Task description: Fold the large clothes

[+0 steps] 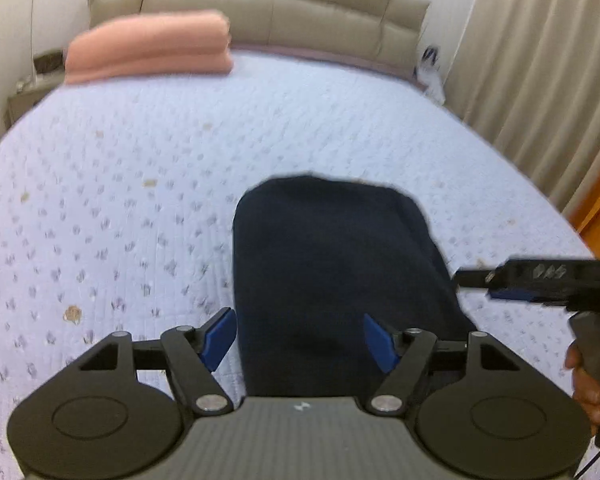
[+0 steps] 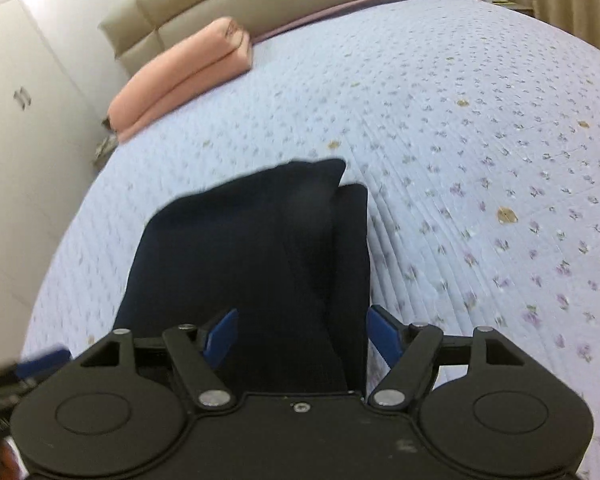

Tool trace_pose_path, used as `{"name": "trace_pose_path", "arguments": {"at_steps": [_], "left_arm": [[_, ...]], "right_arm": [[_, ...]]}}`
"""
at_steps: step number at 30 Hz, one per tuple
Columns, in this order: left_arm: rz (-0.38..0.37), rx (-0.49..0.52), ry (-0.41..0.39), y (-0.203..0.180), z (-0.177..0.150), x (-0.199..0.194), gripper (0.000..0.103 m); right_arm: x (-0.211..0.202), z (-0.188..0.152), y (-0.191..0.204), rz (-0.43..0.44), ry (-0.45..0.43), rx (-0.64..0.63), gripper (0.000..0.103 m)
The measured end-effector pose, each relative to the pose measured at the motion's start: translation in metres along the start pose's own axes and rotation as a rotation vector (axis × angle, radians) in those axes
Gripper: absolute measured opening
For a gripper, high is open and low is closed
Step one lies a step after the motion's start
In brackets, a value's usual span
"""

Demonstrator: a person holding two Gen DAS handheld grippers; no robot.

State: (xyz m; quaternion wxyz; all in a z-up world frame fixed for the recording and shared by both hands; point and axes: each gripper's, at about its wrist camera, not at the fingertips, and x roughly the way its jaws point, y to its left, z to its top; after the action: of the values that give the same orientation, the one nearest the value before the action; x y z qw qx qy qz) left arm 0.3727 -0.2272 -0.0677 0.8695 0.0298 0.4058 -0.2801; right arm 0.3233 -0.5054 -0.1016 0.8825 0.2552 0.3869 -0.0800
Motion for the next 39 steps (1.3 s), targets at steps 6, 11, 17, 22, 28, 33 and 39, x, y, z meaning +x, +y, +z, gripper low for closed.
{"name": "trace_pose_path", "arguments": {"at_steps": [6, 11, 17, 22, 28, 33, 39], "left_arm": [[-0.105, -0.152, 0.08, 0.032, 0.01, 0.035, 0.073], [-0.204, -0.287, 0.13, 0.056, 0.015, 0.063, 0.081], [-0.283, -0.382, 0.192, 0.071, 0.01, 0.094, 0.092], [-0.368, -0.512, 0.223, 0.084, -0.002, 0.117, 0.094], [-0.393, -0.479, 0.199, 0.086, -0.003, 0.113, 0.069], [-0.476, -0.466, 0.143, 0.09, -0.001, 0.093, 0.061], [-0.538, -0.459, 0.077, 0.111, -0.005, 0.027, 0.061]], "right_arm": [[0.03, 0.003, -0.017, 0.015, 0.058, 0.069, 0.09], [0.056, -0.003, -0.04, 0.095, 0.127, 0.156, 0.094], [0.081, -0.006, -0.065, 0.272, 0.202, 0.28, 0.102], [0.093, -0.004, -0.061, 0.365, 0.221, 0.249, 0.09], [0.088, -0.007, -0.048, 0.37, 0.195, 0.194, 0.057], [0.062, -0.004, -0.028, 0.394, 0.138, 0.152, 0.049], [0.008, -0.015, 0.022, 0.439, 0.092, 0.111, 0.048]]}}
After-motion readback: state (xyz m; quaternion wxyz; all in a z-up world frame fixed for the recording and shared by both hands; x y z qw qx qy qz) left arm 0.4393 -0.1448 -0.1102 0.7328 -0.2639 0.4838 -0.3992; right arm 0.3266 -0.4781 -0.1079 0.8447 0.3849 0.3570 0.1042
